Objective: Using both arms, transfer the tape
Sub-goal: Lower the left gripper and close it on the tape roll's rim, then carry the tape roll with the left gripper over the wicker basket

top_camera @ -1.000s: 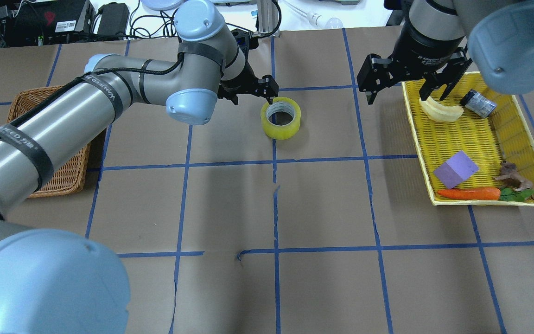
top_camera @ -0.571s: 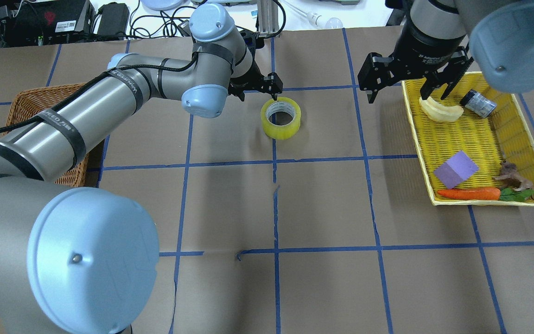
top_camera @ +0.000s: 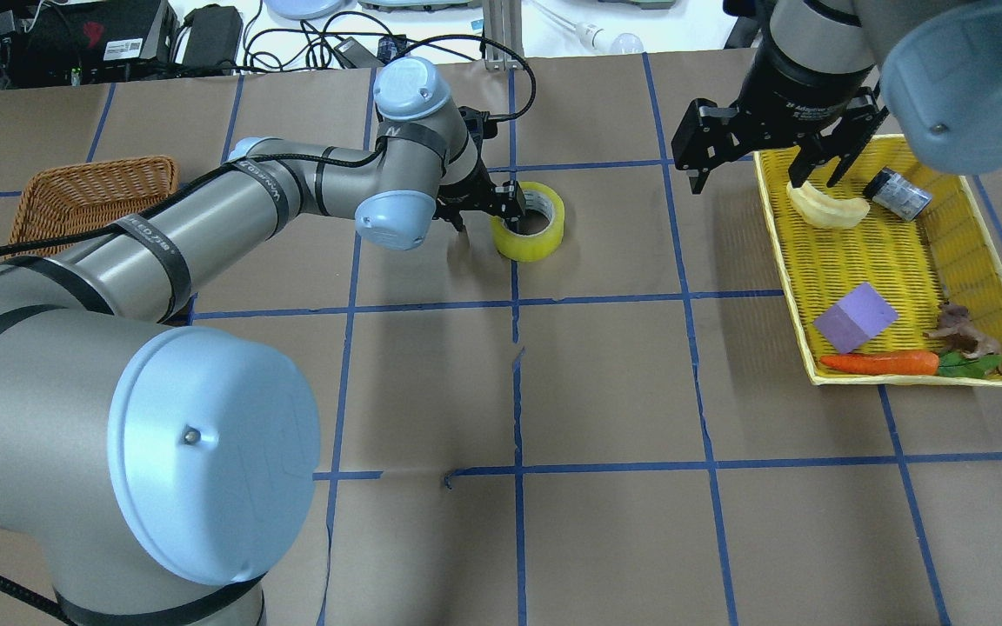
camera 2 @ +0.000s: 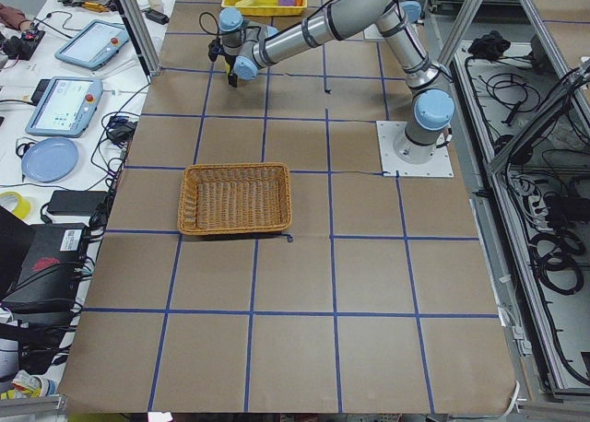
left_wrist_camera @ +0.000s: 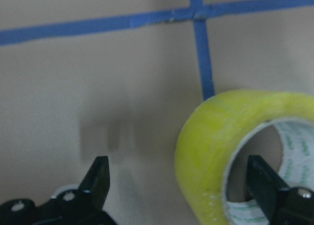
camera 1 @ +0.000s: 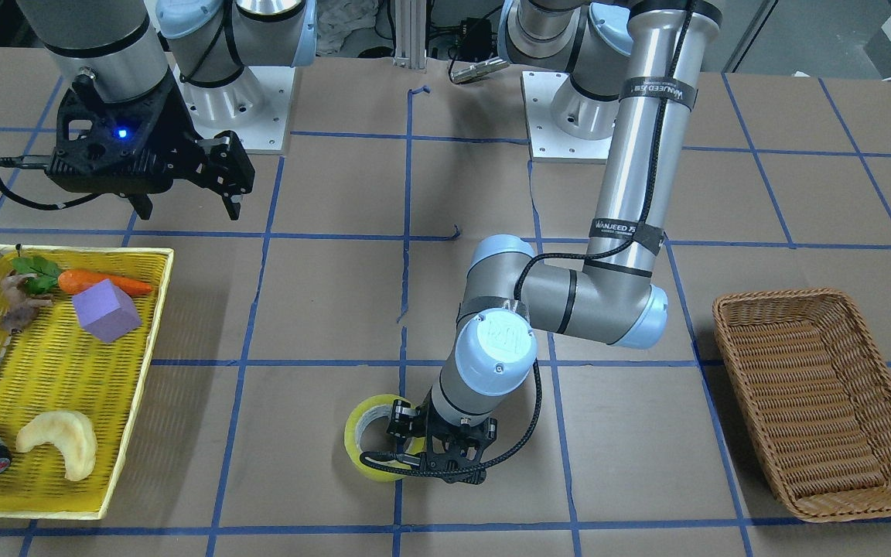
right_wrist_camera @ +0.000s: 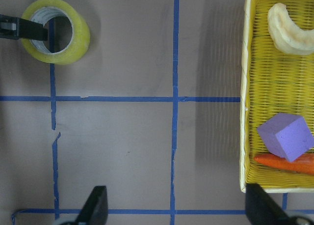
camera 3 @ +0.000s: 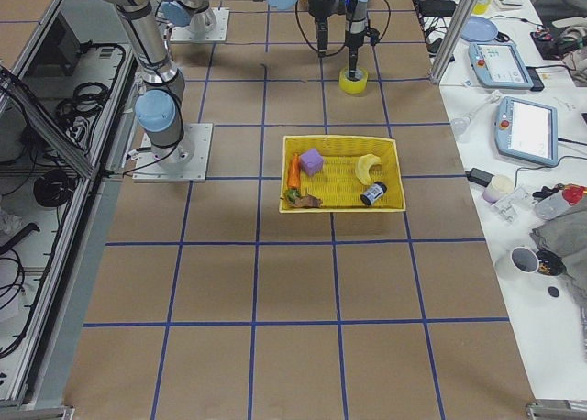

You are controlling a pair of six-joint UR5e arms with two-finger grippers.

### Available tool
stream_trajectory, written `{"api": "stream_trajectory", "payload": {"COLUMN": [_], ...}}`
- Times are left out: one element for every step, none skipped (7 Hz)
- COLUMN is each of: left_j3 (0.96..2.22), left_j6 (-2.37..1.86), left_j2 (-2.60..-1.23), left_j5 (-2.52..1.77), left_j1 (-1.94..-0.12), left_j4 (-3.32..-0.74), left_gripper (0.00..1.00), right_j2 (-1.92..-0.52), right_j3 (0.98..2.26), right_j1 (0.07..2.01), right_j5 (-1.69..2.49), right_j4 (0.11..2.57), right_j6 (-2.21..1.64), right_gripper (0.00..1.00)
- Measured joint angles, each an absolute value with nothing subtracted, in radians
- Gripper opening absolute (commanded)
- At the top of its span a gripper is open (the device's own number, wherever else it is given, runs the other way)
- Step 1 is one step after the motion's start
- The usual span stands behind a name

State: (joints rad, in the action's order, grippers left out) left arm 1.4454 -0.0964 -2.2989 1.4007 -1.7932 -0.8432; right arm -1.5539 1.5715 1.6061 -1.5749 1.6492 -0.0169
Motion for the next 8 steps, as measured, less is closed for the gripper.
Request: {"api": "stream_trajectory", "payload": {"left_j3": [1.446,1.446,1.448,1.452,1.450,1.445,1.442,1.444], "left_j6": [-0.095,-0.091,-0.082,-0.059,-0.030,-0.004,0.044,0.120], "left_j2": [-2.289,-2.279,-2.270,-2.260,-2.242,-2.212,-2.174,-2.136], "left_j5": [1.402,1.403,1.411,1.437,1.481,1.524,1.544,1.560], "left_j1": [-1.793,-1.793,-1.793,-1.789,-1.770,-1.715,-1.635,-1.549], "left_j4": [-0.845,-0.850,-0.853,-0.867,-0.909,-0.975,-1.033,-1.077], "left_gripper": [0.00,0.00,0.00,0.00,0.00,0.00,0.00,0.00], "right_j2": [-1.554,-1.554,-1.554,-1.554,-1.554,-1.554,-1.554,-1.554], "right_j3": [1.572,1.572,1.572,1.572,1.572,1.572,1.572,1.572], "right_j1": [1.606,1.606,1.606,1.606,1.606,1.606,1.606,1.606], "right_j5": [-1.575,-1.575,-1.575,-1.574,-1.574,-1.575,-1.575,-1.575], "right_j4": [1.649,1.649,1.649,1.649,1.649,1.649,1.649,1.649], "right_j6": [-0.017,-0.017,-0.017,-0.017,-0.017,-0.017,-0.017,-0.017], "right_gripper": [1.00,1.00,1.00,1.00,1.00,1.00,1.00,1.00]}}
